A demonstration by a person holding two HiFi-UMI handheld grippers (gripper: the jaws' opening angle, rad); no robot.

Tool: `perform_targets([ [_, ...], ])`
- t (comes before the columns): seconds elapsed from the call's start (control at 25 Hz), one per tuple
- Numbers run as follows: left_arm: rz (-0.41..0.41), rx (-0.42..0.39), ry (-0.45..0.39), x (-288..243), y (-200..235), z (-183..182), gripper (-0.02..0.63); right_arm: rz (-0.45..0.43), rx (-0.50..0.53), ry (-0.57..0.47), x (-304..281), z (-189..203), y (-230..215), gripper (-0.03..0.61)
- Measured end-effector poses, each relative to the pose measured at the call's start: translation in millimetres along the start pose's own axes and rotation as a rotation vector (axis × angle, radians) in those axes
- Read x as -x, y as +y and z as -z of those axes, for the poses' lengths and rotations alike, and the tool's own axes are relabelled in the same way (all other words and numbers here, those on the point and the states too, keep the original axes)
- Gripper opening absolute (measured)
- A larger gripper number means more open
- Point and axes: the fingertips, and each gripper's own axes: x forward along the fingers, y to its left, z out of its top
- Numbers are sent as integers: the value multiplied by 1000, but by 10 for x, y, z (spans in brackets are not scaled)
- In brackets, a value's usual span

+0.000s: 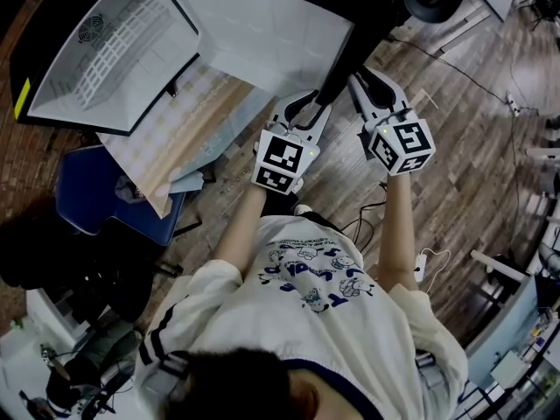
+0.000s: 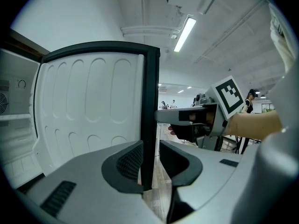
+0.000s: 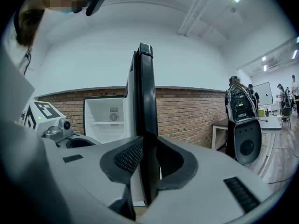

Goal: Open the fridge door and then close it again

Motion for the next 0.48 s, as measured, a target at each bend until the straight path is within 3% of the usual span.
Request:
perform_targets([
  [0.48,-51,18,-16,160,-88,15,118,-50,28,16,78,35,250,98],
])
